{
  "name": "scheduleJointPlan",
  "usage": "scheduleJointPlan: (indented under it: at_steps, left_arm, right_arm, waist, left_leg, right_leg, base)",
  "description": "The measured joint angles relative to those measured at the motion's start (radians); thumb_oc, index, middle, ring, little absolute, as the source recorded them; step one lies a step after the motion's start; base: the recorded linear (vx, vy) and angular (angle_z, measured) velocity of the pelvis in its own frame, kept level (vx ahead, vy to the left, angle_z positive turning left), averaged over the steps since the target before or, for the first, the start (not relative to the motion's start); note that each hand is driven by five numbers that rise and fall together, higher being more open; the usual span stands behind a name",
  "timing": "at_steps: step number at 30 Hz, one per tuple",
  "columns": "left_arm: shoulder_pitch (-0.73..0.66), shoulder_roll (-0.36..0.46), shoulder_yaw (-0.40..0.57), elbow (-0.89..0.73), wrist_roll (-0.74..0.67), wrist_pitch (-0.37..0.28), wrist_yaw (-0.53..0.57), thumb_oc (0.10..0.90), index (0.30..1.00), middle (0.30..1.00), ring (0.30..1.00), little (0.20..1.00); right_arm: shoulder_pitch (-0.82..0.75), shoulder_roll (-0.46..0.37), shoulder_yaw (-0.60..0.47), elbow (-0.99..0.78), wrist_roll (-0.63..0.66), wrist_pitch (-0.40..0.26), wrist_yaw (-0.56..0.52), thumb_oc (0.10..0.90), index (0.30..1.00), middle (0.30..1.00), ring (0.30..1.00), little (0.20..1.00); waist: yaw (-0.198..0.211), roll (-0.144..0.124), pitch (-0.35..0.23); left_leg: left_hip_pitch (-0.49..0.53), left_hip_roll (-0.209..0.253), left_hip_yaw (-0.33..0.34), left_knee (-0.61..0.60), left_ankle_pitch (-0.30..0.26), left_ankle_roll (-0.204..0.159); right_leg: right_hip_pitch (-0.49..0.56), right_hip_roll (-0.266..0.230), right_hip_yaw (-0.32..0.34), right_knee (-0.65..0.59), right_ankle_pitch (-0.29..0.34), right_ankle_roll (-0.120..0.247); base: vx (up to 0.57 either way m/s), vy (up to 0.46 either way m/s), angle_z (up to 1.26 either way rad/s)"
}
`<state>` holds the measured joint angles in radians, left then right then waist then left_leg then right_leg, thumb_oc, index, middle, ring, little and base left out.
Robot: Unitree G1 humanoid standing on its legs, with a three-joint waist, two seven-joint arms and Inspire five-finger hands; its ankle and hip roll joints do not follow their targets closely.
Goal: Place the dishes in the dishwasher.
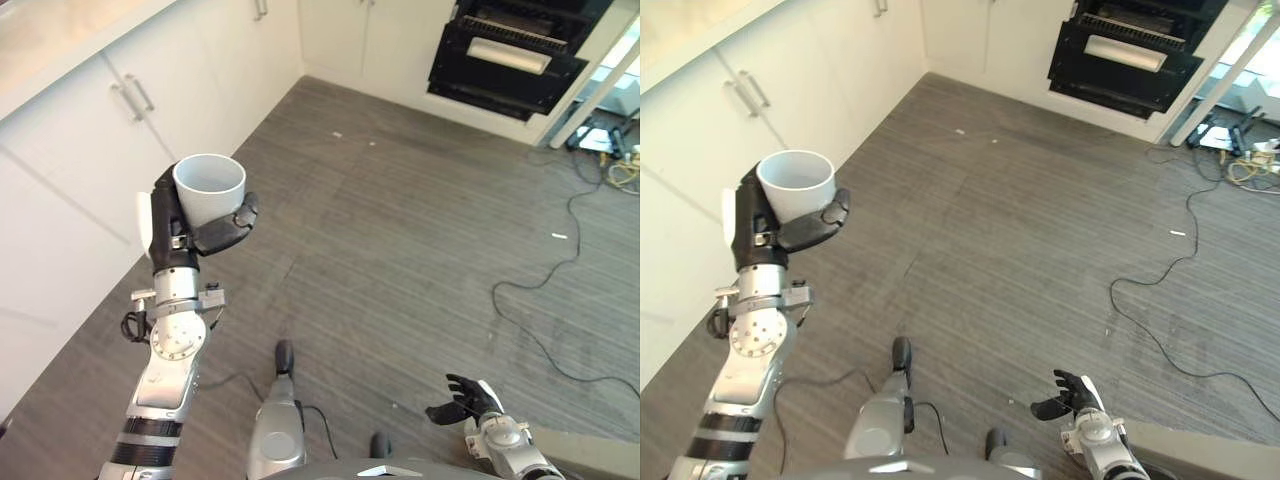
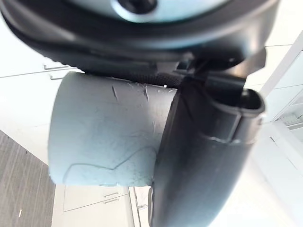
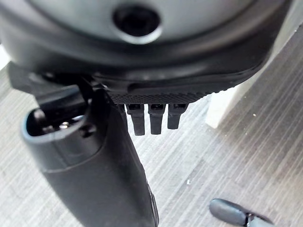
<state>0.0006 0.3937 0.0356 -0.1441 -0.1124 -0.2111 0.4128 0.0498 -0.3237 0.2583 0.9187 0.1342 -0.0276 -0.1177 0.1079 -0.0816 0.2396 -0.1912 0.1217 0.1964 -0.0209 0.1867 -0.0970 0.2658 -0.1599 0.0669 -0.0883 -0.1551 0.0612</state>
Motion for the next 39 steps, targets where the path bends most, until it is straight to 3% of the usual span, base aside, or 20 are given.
scheduleJointPlan:
  at_steps: [2, 6, 8, 9, 11, 12, 15, 16, 17, 19, 21, 23, 25, 26, 27, 30, 33, 35, 37, 39]
  left_arm:
    - [-0.009, 0.017, 0.010, 0.000, -0.007, 0.014, 0.005, 0.400, 0.300, 0.300, 0.300, 0.300]
    - [-0.031, 0.072, -0.039, -0.012, -0.010, 0.026, -0.025, 0.400, 0.300, 0.300, 0.300, 0.300]
    - [-0.032, 0.080, -0.058, -0.028, -0.010, 0.026, -0.026, 0.400, 0.300, 0.300, 0.300, 0.300]
    - [-0.038, 0.082, -0.071, -0.031, -0.011, 0.024, -0.028, 0.400, 0.300, 0.300, 0.300, 0.300]
    - [-0.035, 0.073, -0.074, -0.022, -0.010, 0.026, -0.041, 0.400, 0.300, 0.300, 0.300, 0.300]
    - [-0.037, 0.067, -0.080, -0.022, -0.015, 0.027, -0.033, 0.400, 0.300, 0.300, 0.300, 0.300]
    - [-0.064, 0.070, -0.096, -0.017, -0.017, 0.027, -0.063, 0.400, 0.300, 0.300, 0.300, 0.300]
    - [-0.068, 0.058, -0.108, -0.018, -0.029, 0.020, -0.077, 0.400, 0.300, 0.300, 0.300, 0.300]
    - [-0.071, 0.055, -0.109, -0.018, -0.036, 0.016, -0.085, 0.400, 0.300, 0.300, 0.300, 0.300]
    - [-0.043, 0.048, -0.117, -0.016, -0.037, 0.018, -0.102, 0.400, 0.300, 0.300, 0.300, 0.300]
    - [-0.050, 0.030, -0.140, -0.005, -0.036, 0.030, -0.097, 0.400, 0.300, 0.300, 0.300, 0.300]
    - [-0.056, 0.037, -0.156, 0.017, -0.035, 0.033, -0.108, 0.400, 0.300, 0.300, 0.300, 0.300]
    - [-0.050, 0.018, -0.178, 0.044, -0.035, 0.039, -0.119, 0.400, 0.300, 0.300, 0.300, 0.300]
    - [-0.056, 0.013, -0.181, 0.042, -0.036, 0.038, -0.130, 0.400, 0.300, 0.300, 0.300, 0.300]
    - [-0.064, -0.008, -0.184, 0.033, -0.054, 0.037, -0.136, 0.400, 0.300, 0.300, 0.300, 0.300]
    - [-0.056, 0.011, -0.186, 0.028, -0.065, 0.037, -0.141, 0.400, 0.300, 0.300, 0.300, 0.300]
    - [-0.053, 0.029, -0.184, 0.031, -0.076, 0.036, -0.138, 0.400, 0.300, 0.300, 0.300, 0.300]
    - [-0.049, 0.021, -0.183, 0.034, -0.080, 0.034, -0.127, 0.400, 0.300, 0.300, 0.300, 0.300]
    - [-0.048, 0.022, -0.181, 0.052, -0.080, 0.034, -0.124, 0.400, 0.300, 0.300, 0.300, 0.300]
    - [-0.051, 0.022, -0.182, 0.063, -0.073, 0.034, -0.122, 0.400, 0.300, 0.300, 0.300, 0.300]
  right_arm:
    - [0.003, 0.042, 0.005, 0.024, -0.004, -0.002, 0.002, 0.800, 0.900, 0.900, 0.900, 0.900]
    - [0.015, 0.086, -0.004, 0.075, -0.006, -0.002, 0.000, 0.800, 0.900, 0.900, 0.900, 0.900]
    - [0.016, 0.082, -0.005, 0.078, -0.006, 0.001, -0.002, 0.800, 0.900, 0.900, 0.900, 0.900]
    - [0.002, 0.086, -0.039, 0.072, 0.006, 0.000, -0.004, 0.800, 0.900, 0.900, 0.900, 0.900]
    - [-0.011, 0.077, -0.069, 0.050, 0.026, -0.002, -0.002, 0.800, 0.900, 0.900, 0.900, 0.900]
    - [-0.048, 0.072, -0.090, 0.041, 0.031, -0.014, -0.005, 0.800, 0.900, 0.900, 0.900, 0.900]
    - [-0.088, 0.067, -0.060, 0.000, 0.048, -0.031, -0.003, 0.800, 0.900, 0.900, 0.900, 0.900]
    - [-0.098, 0.062, -0.028, -0.014, 0.047, -0.028, -0.004, 0.800, 0.900, 0.900, 0.900, 0.900]
    - [-0.097, 0.066, -0.011, -0.005, 0.046, -0.026, -0.003, 0.800, 0.900, 0.900, 0.900, 0.900]
    - [-0.058, 0.074, -0.003, 0.012, 0.053, -0.027, -0.002, 0.800, 0.900, 0.900, 0.900, 0.900]
    - [-0.070, 0.087, -0.053, 0.072, 0.073, -0.036, 0.003, 0.800, 0.900, 0.900, 0.900, 0.900]
    - [-0.071, 0.092, -0.039, 0.095, 0.070, -0.023, 0.012, 0.800, 0.900, 0.900, 0.900, 0.900]
    - [-0.088, 0.071, -0.019, 0.150, 0.064, -0.016, 0.020, 0.800, 0.900, 0.900, 0.900, 0.900]
    - [-0.089, 0.073, -0.024, 0.171, 0.065, -0.012, 0.023, 0.800, 0.900, 0.900, 0.900, 0.900]
    - [-0.078, 0.076, -0.033, 0.194, 0.066, -0.013, 0.030, 0.800, 0.900, 0.900, 0.900, 0.900]
    - [-0.074, 0.070, -0.032, 0.196, 0.070, 0.006, 0.025, 0.800, 0.900, 0.900, 0.900, 0.900]
    - [-0.072, 0.060, -0.032, 0.196, 0.090, 0.008, 0.006, 0.800, 0.900, 0.900, 0.900, 0.900]
    - [-0.077, 0.044, -0.022, 0.193, 0.092, 0.008, 0.000, 0.800, 0.900, 0.900, 0.900, 0.900]
    - [-0.082, 0.041, -0.017, 0.184, 0.092, 0.005, -0.002, 0.800, 0.900, 0.900, 0.900, 0.900]
    - [-0.079, 0.039, 0.001, 0.174, 0.091, 0.004, -0.003, 0.800, 0.900, 0.900, 0.900, 0.900]
  waist:
    - [-0.016, -0.059, -0.025]
    - [-0.042, -0.063, -0.045]
    - [-0.058, -0.048, -0.048]
    - [-0.088, -0.015, -0.036]
    - [-0.118, 0.045, -0.027]
    - [-0.141, 0.088, -0.004]
    - [-0.221, 0.093, 0.006]
    - [-0.237, 0.088, -0.004]
    - [-0.240, 0.063, -0.017]
    - [-0.249, 0.045, -0.049]
    - [-0.246, 0.096, -0.062]
    - [-0.242, 0.050, -0.073]
    - [-0.231, 0.076, -0.078]
    - [-0.234, 0.065, -0.074]
    - [-0.224, 0.039, -0.071]
    - [-0.185, -0.013, -0.046]
    - [-0.167, -0.026, -0.028]
    - [-0.157, 0.014, -0.030]
    - [-0.137, 0.051, -0.045]
    - [-0.137, 0.056, -0.046]
  left_leg:
    - [0.034, -0.049, 0.028, 0.006, -0.019, 0.061]
    - [0.147, -0.094, 0.048, -0.008, -0.098, 0.116]
    - [0.180, -0.111, 0.041, -0.008, -0.130, 0.119]
    - [0.215, -0.119, 0.003, -0.006, -0.182, 0.146]
    - [0.254, -0.090, -0.017, -0.014, -0.221, 0.177]
    - [0.293, -0.060, -0.016, -0.015, -0.246, 0.168]
    - [0.400, -0.057, -0.043, -0.051, -0.267, 0.111]
    - [0.442, -0.058, -0.049, -0.059, -0.315, 0.082]
    - [0.464, -0.072, -0.045, -0.063, -0.336, 0.069]
    - [0.544, -0.059, -0.060, -0.069, -0.391, 0.028]
    - [0.562, 0.022, -0.095, -0.033, -0.415, -0.002]
    - [0.557, 0.023, -0.126, 0.073, -0.363, -0.033]
    - [0.517, 0.054, -0.161, 0.279, -0.276, -0.049]
    - [0.462, 0.053, -0.189, 0.407, -0.209, -0.062]
    - [0.306, 0.040, -0.228, 0.681, -0.126, -0.074]
    - [0.082, -0.087, -0.265, 0.950, -0.142, -0.075]
    - [-0.075, -0.060, -0.119, 0.717, -0.177, -0.049]
    - [-0.094, -0.021, -0.095, 0.444, -0.145, -0.014]
    - [-0.075, 0.021, -0.095, 0.157, -0.109, -0.002]
    - [-0.055, 0.017, -0.107, -0.028, -0.067, 0.004]
  right_leg:
    - [-0.023, -0.045, -0.028, 0.091, 0.020, 0.053]
    - [-0.130, -0.076, -0.008, 0.459, 0.106, 0.197]
    - [-0.204, -0.087, 0.016, 0.659, 0.151, 0.199]
    - [-0.327, -0.066, 0.044, 0.897, 0.270, 0.191]
    - [-0.445, -0.007, 0.025, 1.019, 0.153, 0.153]
    - [-0.546, 0.043, -0.017, 1.046, 0.032, 0.131]
    - [-0.695, 0.079, -0.125, 0.834, -0.014, 0.078]
    - [-0.703, 0.076, -0.198, 0.533, -0.013, 0.077]
    - [-0.706, 0.070, -0.210, 0.372, 0.007, 0.067]
    - [-0.696, 0.077, -0.214, 0.283, 0.065, 0.006]
    - [-0.697, 0.146, -0.209, 0.361, 0.144, 0.007]
    - [-0.651, 0.157, -0.180, 0.373, 0.256, -0.110]
    - [-0.545, 0.198, -0.188, 0.353, 0.199, -0.153]
    - [-0.504, 0.199, -0.194, 0.331, 0.186, -0.164]
    - [-0.433, 0.196, -0.184, 0.275, 0.194, -0.172]
    - [-0.298, 0.177, -0.137, 0.171, 0.183, -0.185]
    - [-0.134, 0.179, -0.118, 0.048, 0.150, -0.170]
    - [-0.055, 0.219, -0.101, -0.006, 0.152, -0.178]
    - [-0.016, 0.252, -0.060, -0.010, 0.107, -0.126]
    - [0.021, 0.257, -0.048, -0.009, 0.083, -0.111]
  base:
    - [0.45, 0.205, -0.36]
    - [0.37, 0.239, -0.03]
    - [0.45, 0.285, 0.24]
    - [0.49, 0.212, 0.40]
    - [0.60, 0.184, 0.12]
    - [0.36, 0.054, -0.03]
    - [0.73, -0.137, 0.39]
    - [0.45, -0.124, 0.35]
    - [0.43, -0.094, 0.39]
    - [0.60, -0.220, 0.51]
    - [0.49, -0.251, 0.61]
    - [0.38, -0.229, 0.30]
    - [0.46, -0.417, 0.03]
    - [0.35, -0.255, 0.21]
    - [0.32, -0.196, 0.03]
    - [0.40, -0.150, -0.44]
    - [0.40, 0.043, -0.26]
    - [0.56, 0.179, -0.49]
    - [0.63, 0.175, -0.75]
    - [0.35, 0.069, -0.44]
